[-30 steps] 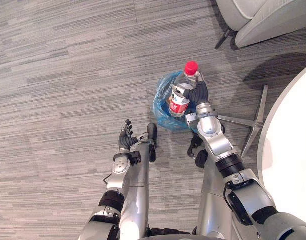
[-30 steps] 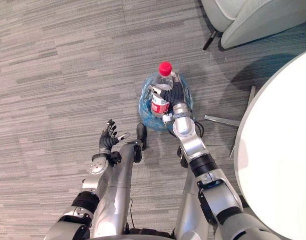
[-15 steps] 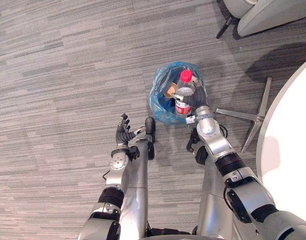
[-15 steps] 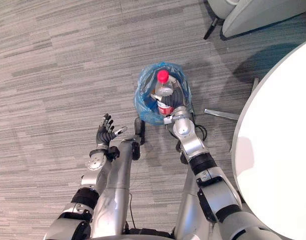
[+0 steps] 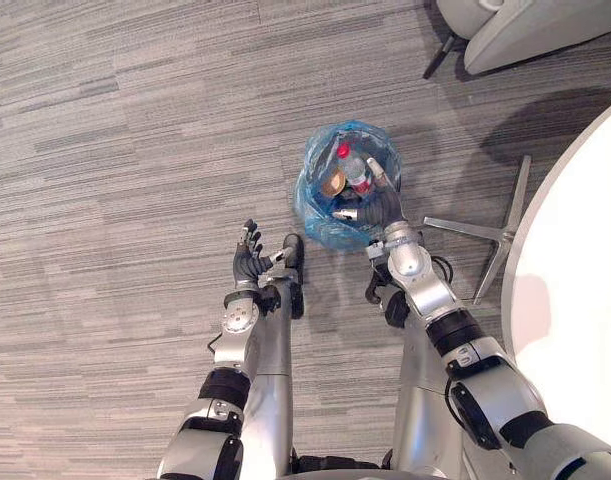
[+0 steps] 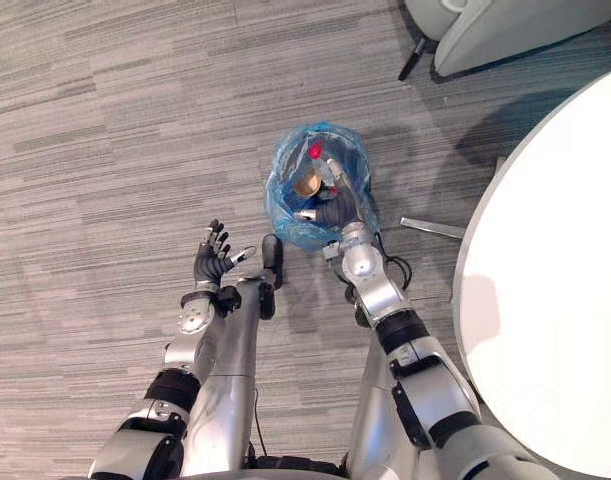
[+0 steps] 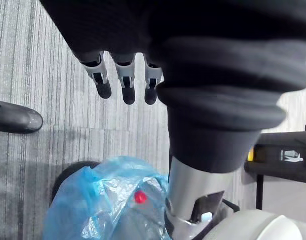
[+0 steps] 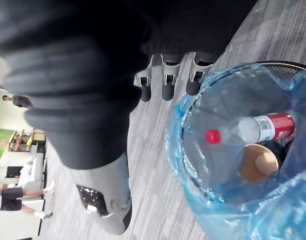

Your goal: Gather rubbish on tea table into small bin, then transfer packed bag to large trash can.

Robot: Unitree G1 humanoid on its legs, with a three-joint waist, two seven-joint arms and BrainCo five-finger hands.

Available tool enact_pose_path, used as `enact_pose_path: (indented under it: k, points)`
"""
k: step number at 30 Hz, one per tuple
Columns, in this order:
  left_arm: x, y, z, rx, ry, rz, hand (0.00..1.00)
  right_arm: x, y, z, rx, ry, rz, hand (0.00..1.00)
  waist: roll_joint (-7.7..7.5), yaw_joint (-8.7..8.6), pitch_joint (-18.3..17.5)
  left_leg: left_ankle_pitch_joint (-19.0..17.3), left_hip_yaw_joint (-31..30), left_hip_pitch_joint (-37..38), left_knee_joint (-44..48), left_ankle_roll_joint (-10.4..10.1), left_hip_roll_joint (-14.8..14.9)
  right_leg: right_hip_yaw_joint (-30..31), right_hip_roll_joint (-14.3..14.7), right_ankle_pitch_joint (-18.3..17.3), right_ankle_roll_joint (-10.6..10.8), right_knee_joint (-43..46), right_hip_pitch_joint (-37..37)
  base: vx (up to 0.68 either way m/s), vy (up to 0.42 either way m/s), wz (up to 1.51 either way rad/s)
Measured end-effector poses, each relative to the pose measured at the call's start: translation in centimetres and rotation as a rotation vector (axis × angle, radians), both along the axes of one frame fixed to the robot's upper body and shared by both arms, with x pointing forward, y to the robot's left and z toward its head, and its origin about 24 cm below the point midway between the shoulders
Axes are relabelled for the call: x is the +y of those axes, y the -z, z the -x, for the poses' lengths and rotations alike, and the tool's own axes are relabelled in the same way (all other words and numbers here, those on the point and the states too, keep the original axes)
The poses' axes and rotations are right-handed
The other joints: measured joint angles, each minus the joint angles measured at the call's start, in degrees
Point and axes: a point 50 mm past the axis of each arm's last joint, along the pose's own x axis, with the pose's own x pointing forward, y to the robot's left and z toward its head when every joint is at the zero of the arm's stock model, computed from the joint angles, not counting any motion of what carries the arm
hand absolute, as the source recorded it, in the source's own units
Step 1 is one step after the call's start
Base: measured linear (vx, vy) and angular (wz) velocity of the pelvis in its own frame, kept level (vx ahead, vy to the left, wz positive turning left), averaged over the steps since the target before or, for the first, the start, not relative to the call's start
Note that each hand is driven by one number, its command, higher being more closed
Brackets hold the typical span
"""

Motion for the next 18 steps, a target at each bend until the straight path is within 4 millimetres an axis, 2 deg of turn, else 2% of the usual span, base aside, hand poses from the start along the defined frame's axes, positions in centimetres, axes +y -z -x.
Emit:
enact_pose_path:
  k: [8,12,18]
  points:
    - [0.4,0.9,0.6,0.031,-0.01,-0.006,0.0,2.6,1.3,1.4,-0.052,-0.094,0.239,0.0,-0.28,0.04,-0.1,0.7,1.4,1.4,-1.5,0.2,0.8,-0.3,0.0,0.4,-0.3,-1.4,1.6,0.02,-0.012,0.01]
    - [0.7,1.4,0.8,0.049,-0.019,-0.012,0.0,3.9,2.6,1.8,-0.06,-0.131,0.395,0.0,-1.44,0.06,-0.8,0.8,1.6,2.4,-2.5,0.1,0.7,-0.3,0.0,0.4,-0.3,-1.9,2.2,0.01,-0.005,0.0]
    - [0.8,1.9,0.9,0.072,-0.036,-0.013,0.0,3.1,4.5,0.9,0.016,-0.078,0.529,0.0,-1.6,0.1,-0.8,0.9,0.9,1.5,-2.8,0.0,0.5,-1.0,0.0,0.4,-0.3,-2.2,1.9,0.01,-0.021,0.05]
